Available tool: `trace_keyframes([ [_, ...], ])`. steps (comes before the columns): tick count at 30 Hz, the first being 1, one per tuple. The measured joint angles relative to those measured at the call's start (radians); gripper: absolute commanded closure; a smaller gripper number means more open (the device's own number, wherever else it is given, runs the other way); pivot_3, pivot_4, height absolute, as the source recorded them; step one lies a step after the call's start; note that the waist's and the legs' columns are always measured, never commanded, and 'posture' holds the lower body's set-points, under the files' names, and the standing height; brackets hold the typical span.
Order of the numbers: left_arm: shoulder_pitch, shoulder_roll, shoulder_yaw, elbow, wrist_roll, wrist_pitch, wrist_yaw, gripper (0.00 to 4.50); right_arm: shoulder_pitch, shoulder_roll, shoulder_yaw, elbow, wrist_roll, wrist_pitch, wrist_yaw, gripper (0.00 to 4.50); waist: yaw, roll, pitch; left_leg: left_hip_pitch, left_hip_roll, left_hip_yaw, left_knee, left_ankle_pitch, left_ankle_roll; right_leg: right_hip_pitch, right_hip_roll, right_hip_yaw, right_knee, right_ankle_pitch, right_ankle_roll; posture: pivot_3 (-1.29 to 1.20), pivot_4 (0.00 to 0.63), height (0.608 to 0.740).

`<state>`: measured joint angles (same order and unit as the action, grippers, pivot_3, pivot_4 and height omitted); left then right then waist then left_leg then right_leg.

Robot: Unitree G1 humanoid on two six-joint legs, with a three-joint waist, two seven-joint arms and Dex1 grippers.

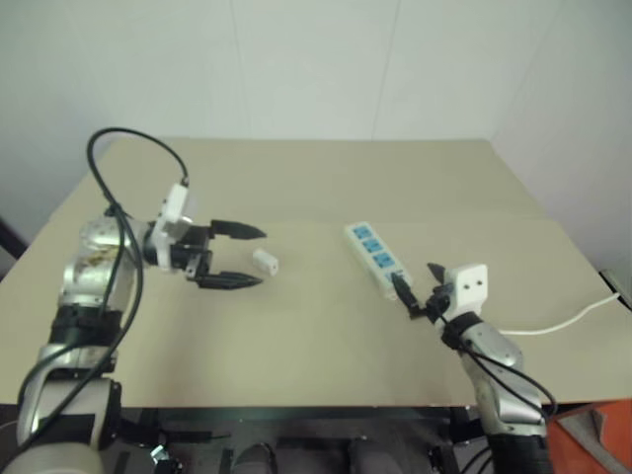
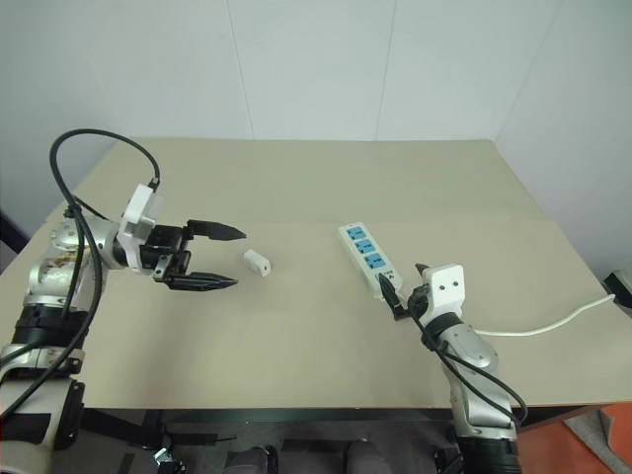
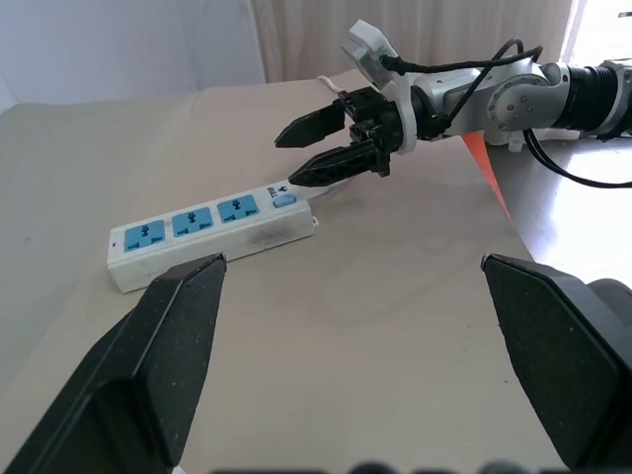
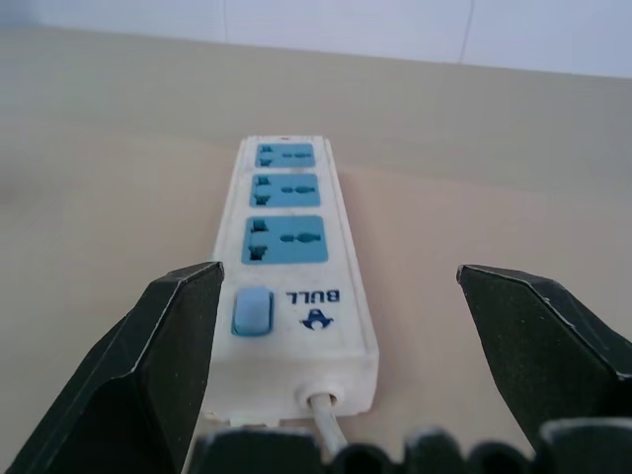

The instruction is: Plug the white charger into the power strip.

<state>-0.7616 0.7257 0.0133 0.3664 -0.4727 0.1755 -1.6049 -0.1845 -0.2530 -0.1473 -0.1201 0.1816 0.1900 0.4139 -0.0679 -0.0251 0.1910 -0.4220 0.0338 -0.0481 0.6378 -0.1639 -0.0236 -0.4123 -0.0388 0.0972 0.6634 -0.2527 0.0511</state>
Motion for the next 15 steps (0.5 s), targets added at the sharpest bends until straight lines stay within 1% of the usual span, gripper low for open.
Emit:
trace_keyframes([
  [7, 0.034, 0.0, 0.01, -0.02, -0.003, 0.0, 0.005, 0.0, -0.001, -0.005, 0.03, 0.051, 0.018, -0.013, 0.039, 0.05, 0.001, 0.0, 0.0, 0.0, 0.0, 0.0, 0.0, 0.0, 0.0, 0.0, 0.0, 0.0, 0.0, 0.0, 0.0, 0.0, 0.15, 0.74],
  [11, 0.045, 0.001, 0.02, -0.039, -0.004, 0.0, 0.007, 0.0, -0.007, 0.0, 0.061, 0.091, 0.0, -0.047, 0.032, 0.05, 0.0, 0.0, 0.0, 0.0, 0.0, 0.0, 0.0, 0.0, 0.0, 0.0, 0.0, 0.0, 0.0, 0.0, 0.0, 0.0, 0.15, 0.74],
  [15, 0.059, 0.008, 0.024, -0.044, -0.004, 0.001, 0.009, 0.0, -0.029, 0.001, 0.063, 0.152, -0.014, -0.094, 0.017, 0.05, -0.001, 0.0, 0.0, 0.0, 0.0, 0.0, 0.0, 0.0, 0.0, 0.0, 0.0, 0.0, 0.0, 0.0, 0.0, 0.0, 0.15, 0.74],
])
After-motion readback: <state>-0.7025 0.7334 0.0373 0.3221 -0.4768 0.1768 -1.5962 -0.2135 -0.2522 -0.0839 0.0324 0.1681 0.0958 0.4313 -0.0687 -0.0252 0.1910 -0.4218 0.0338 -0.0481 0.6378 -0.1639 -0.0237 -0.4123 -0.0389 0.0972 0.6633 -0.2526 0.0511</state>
